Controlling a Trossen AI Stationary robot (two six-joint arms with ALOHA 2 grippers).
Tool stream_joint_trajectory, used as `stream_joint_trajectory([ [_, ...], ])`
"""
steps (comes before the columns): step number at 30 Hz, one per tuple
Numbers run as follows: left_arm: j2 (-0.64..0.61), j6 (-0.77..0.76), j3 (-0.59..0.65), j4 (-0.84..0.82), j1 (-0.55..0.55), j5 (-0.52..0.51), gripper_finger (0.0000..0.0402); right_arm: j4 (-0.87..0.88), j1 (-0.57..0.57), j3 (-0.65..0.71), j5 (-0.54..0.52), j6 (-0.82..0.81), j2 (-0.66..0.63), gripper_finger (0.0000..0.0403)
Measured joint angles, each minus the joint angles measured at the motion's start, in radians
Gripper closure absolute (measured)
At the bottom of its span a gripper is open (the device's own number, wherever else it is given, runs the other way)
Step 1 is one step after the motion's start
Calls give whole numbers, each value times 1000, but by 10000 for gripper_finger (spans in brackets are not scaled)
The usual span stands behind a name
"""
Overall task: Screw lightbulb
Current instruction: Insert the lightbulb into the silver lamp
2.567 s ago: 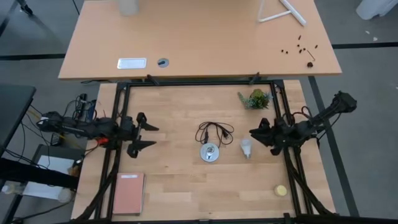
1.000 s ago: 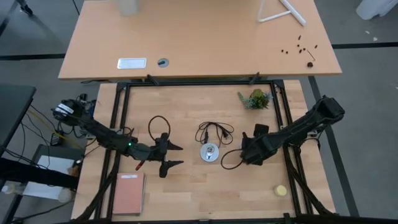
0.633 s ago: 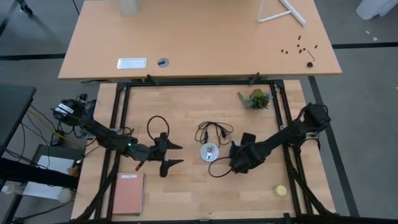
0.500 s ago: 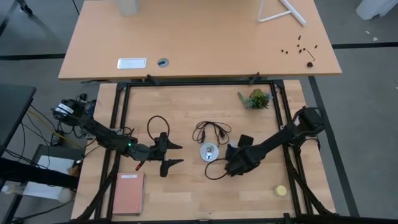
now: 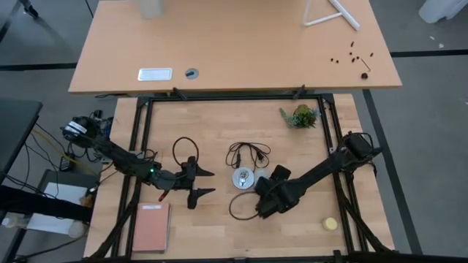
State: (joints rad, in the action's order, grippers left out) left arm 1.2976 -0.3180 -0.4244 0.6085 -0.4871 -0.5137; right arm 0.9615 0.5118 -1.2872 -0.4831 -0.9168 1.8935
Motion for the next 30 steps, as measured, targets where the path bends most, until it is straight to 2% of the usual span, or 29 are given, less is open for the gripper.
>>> stream_joint_trajectory([
  [3, 0, 12, 0, 0, -23, 1, 115, 27, 19, -2, 2, 205, -50, 135],
  [6, 0, 18, 0, 0, -42, 1, 115, -16, 13, 14, 17, 454, -120, 129],
  [9, 0, -2, 0, -1, -63, 0, 115, -104, -26, 42, 109, 702, -183, 124],
  [13, 0, -57, 0, -2, -92, -1, 115, -134, -105, 83, 228, 858, -217, 116],
  [17, 0, -103, 0, -22, -123, -18, 115, -221, -155, 157, 318, 915, -211, 97],
  [19, 0, -120, 0, -45, -138, -35, 115, -253, -159, 182, 310, 919, -211, 86],
  [22, 0, -148, 0, -91, -152, -64, 115, -301, -136, 203, 241, 942, -210, 72],
  [26, 0, -173, 0, -123, -156, -70, 115, -428, -115, 298, 268, 931, -211, 63],
  [30, 0, -184, 0, -133, -157, -70, 115, -551, -105, 407, 272, 834, -217, 61],
])
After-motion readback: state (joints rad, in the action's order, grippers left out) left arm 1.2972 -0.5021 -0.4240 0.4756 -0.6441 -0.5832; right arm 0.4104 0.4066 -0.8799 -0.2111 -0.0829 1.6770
